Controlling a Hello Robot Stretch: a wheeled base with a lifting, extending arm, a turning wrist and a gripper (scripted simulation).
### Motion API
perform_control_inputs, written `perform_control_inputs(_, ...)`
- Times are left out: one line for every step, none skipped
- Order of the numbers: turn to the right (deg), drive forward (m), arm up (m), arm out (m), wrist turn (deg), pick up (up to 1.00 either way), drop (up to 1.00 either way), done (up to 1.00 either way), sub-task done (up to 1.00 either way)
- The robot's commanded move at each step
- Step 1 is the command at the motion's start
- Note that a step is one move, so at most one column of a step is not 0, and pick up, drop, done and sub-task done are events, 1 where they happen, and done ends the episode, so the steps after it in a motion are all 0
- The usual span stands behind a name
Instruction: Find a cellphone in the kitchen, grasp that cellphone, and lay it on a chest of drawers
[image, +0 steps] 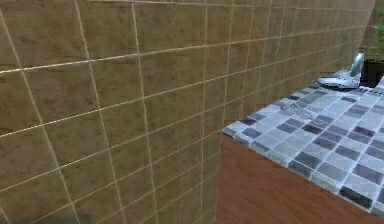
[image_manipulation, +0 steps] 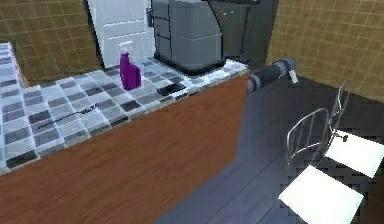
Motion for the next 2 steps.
perform_control_inputs(45.0,0.0,0.0,0.0,0.0,0.0,0.0,0.0,0.0)
perform_control_inputs(45.0,0.0,0.0,0.0,0.0,0.0,0.0,0.0,0.0)
